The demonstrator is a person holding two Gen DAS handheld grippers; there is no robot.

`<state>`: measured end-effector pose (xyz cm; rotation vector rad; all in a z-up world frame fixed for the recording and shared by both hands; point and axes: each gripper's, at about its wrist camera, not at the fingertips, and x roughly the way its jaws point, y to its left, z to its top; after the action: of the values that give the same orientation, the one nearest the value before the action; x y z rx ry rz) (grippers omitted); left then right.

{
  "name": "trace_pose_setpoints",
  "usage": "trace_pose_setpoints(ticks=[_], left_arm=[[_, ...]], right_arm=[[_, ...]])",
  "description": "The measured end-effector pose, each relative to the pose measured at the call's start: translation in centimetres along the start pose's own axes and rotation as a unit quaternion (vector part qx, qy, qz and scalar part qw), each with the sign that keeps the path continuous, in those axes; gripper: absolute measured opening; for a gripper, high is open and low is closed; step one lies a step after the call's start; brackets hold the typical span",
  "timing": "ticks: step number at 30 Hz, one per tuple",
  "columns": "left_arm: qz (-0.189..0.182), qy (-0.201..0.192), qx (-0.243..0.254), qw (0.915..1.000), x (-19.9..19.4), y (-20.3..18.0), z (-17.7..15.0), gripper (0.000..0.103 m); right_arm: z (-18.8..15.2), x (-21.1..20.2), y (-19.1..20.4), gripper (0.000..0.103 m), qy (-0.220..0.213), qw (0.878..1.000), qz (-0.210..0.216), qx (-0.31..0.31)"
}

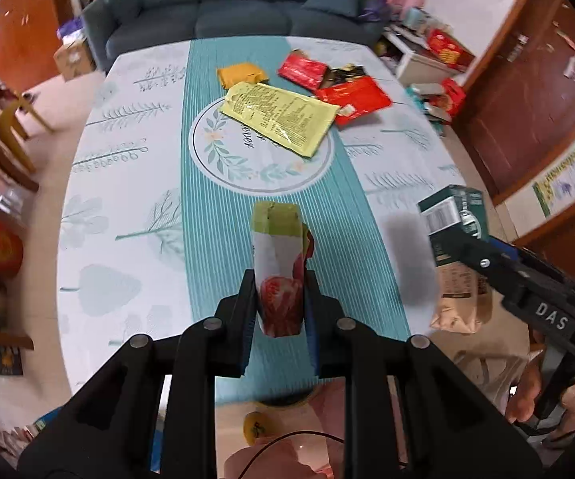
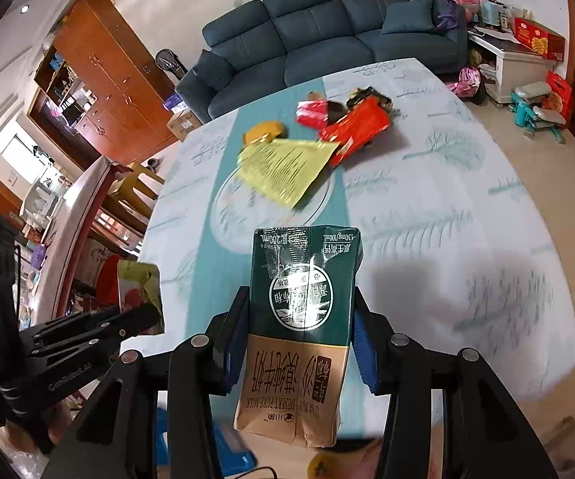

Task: Collect trash
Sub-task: 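Grasp the red-and-white snack cup with the left tool while the right tool holds the packet, then carry the cup and packet down over the black bin while both tools open to drop them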

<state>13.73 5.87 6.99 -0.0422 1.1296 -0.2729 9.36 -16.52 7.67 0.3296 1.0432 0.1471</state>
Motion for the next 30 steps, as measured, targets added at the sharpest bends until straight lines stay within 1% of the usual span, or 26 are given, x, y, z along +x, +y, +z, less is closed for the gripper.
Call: trace_pose_setpoints(ticks=[5,9,14,18,22,25,28,30], left_arm=[[-0.026,-0.013,0.024,0.9993,-3.5,0.2,-4.2,0.018],[-0.040,-0.011,0.037,0.9984,-5.3,0.1,-7.0,0.018],[-0.052,-0.004,0.049,0.9975,-6.7,-0.8,-10.1,0.018],[-0.058,0.000,0.048,0.9972,-7.6,-1.5,-12.2,0.018],[-0.058,0.005,0.033,0.9978,-8.0,-1.9,-14.2,0.018],[-0.051,0.011,0.018,0.9985,-7.5,-2.3,-16.0,0.018],[-0.045,0.024,-0.001,0.9987,-6.3,-2.4,-18.1,0.018],[-0.039,0.037,-0.010,0.9985,-4.8,-2.5,-19.8,0.018]], right_arm=[[-5.5,-3.3,2.7,0.046,-0.012,1.000,-0.007,0.006],[-9.9,-5.4,4.5,0.046,-0.009,1.000,-0.014,0.009],[-13.8,-7.8,5.3,0.046,-0.002,1.000,-0.022,0.012],[-15.7,-9.3,5.6,0.046,0.005,1.000,-0.026,0.007],[-17.3,-9.7,5.4,0.046,0.022,0.999,-0.024,0.005],[-18.9,-9.2,5.0,0.046,0.042,0.999,-0.014,-0.001],[-20.0,-8.0,4.2,0.046,0.059,0.998,-0.006,-0.004],[-21.1,-6.9,3.4,0.046,0.066,0.998,-0.002,-0.007]])
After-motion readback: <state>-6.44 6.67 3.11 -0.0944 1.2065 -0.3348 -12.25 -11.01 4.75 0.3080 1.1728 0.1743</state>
